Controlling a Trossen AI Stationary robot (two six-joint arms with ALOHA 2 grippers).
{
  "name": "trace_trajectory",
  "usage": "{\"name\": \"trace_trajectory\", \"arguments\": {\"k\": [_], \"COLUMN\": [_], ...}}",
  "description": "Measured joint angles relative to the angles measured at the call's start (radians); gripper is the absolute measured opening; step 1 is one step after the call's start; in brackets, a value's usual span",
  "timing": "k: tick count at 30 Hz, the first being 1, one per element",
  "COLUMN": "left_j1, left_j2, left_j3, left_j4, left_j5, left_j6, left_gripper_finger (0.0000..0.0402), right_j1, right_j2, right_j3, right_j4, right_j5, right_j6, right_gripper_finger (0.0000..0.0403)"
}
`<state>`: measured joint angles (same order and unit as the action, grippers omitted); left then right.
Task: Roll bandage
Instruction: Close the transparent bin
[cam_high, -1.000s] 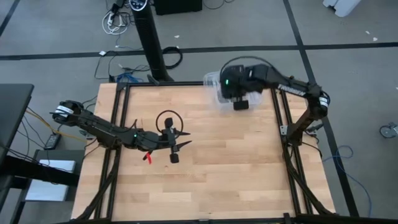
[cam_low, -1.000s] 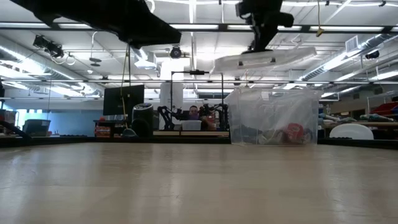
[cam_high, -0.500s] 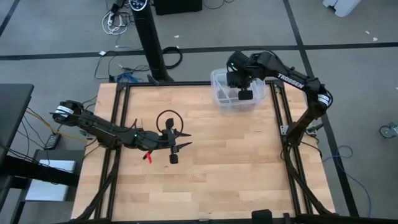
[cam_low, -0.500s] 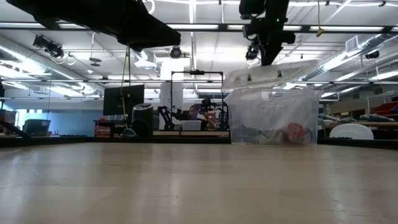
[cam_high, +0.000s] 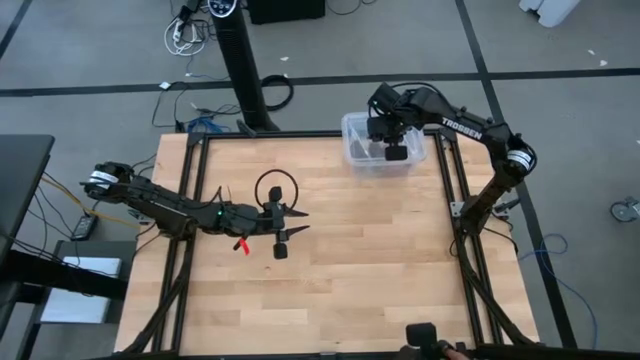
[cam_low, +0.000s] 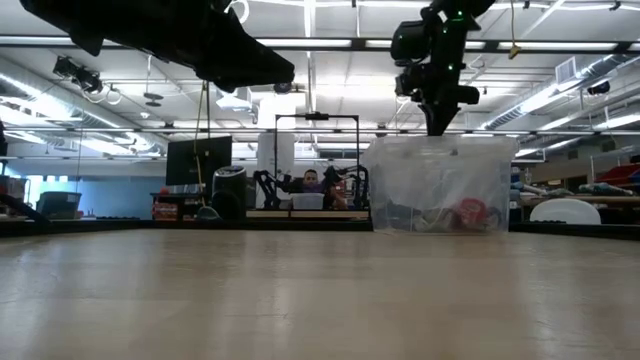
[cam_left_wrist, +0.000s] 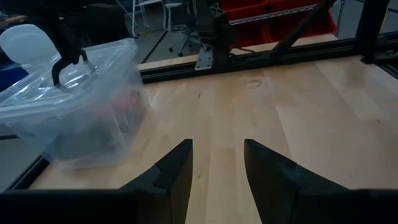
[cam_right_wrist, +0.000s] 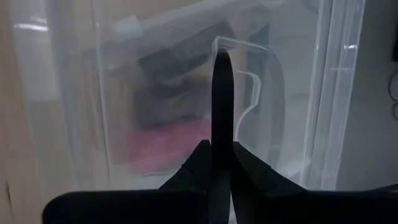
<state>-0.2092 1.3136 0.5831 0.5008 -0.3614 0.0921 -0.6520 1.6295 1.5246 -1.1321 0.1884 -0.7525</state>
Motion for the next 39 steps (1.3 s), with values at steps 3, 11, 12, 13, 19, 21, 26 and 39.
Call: {"name": "trace_trajectory", "arguments": {"k": [3,11,12,13,19,21,26,39], "left_j1": [0.000,0.000,0.000,0.000,0.000,0.000,0.000,-0.001], "left_j2": [0.000,0.000,0.000,0.000,-0.010,-0.019,-0.076,-0.218], "left_j3": [0.000,0.001,0.001,0.001,0.001,0.002,0.002,0.002], "left_j4": [-0.002,-0.022,-0.025,-0.026,-0.049,-0.054,-0.097,-0.267], "left_j5": [0.000,-0.001,-0.002,-0.003,-0.003,-0.003,-0.002,-0.007], "left_j6": [0.000,-0.001,-0.002,-0.002,-0.018,-0.019,-0.020,-0.041], "left_gripper_finger": [0.0152,0.0151,0.0150,0.0149,0.0137,0.0135,0.0133,0.0133], "right_j1": [-0.013,-0.018,-0.018,-0.018,-0.018,-0.018,-0.007,0.110], "right_j2": [0.000,-0.002,-0.002,-0.002,-0.007,-0.014,-0.016,0.004], "right_j3": [0.000,0.000,0.000,0.000,-0.057,-0.084,-0.101,-0.110], "right_j4": [-0.001,-0.032,-0.037,-0.043,-0.016,0.015,0.072,0.312], "right_j5": [-0.024,-0.078,-0.081,-0.086,-0.093,-0.099,-0.139,-0.231], "right_j6": [0.002,0.056,0.063,0.068,0.083,0.088,0.106,0.130], "right_gripper_finger": [0.0030,0.0030,0.0030,0.0030,0.0030,0.0030,0.0030,0.0030]}}
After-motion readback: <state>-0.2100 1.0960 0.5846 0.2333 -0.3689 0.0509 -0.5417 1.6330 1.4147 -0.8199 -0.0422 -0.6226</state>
